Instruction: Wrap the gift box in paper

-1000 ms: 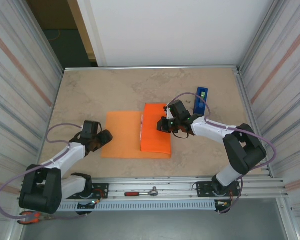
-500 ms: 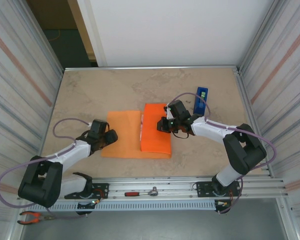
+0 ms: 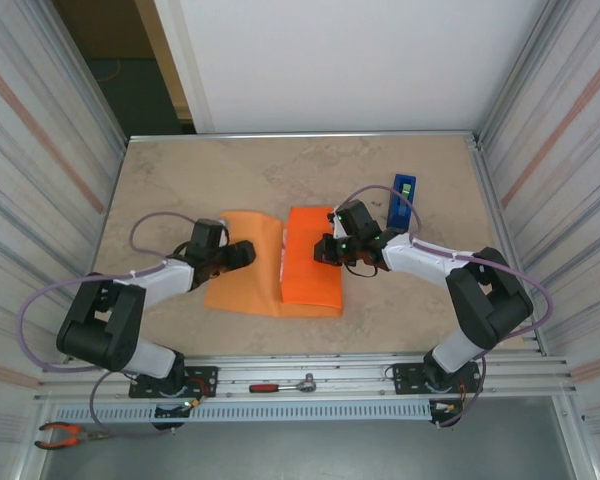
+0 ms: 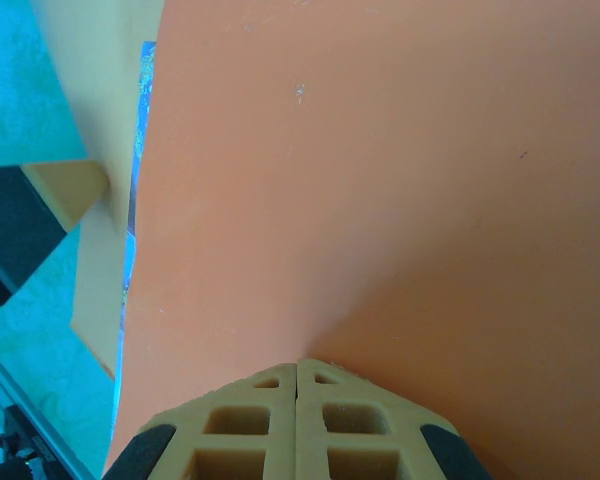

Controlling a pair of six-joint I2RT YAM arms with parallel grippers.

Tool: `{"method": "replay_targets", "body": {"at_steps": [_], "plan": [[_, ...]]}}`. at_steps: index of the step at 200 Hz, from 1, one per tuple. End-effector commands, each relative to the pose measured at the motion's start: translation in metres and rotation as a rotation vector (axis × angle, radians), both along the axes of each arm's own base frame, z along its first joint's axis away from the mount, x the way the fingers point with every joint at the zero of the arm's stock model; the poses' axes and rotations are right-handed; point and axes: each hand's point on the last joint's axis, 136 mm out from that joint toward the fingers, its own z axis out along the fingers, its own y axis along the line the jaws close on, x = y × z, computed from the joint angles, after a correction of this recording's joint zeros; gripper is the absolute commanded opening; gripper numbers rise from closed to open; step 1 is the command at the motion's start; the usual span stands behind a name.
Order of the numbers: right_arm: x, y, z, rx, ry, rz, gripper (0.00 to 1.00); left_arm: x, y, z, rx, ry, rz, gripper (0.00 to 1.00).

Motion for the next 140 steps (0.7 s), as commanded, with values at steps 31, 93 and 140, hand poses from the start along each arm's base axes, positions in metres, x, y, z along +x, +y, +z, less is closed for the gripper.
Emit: {"method": "replay_targets", "body": {"at_steps": [31, 93, 140], "plan": [[-0.016, -0.014, -0.029, -0.108, 0.071, 0.010, 0.00, 0.029, -0.023, 0.034, -0.102, -0.161, -0.132, 0.75], [-0.016, -0.013, -0.028, -0.111, 0.069, 0.015, 0.00, 0.057, 0.033, 0.034, 0.036, -0.090, 0.007, 0.77], [-0.017, -0.013, -0.030, -0.113, 0.072, 0.018, 0.00, 0.072, 0.058, 0.020, 0.162, 0.004, 0.035, 0.79]]}}
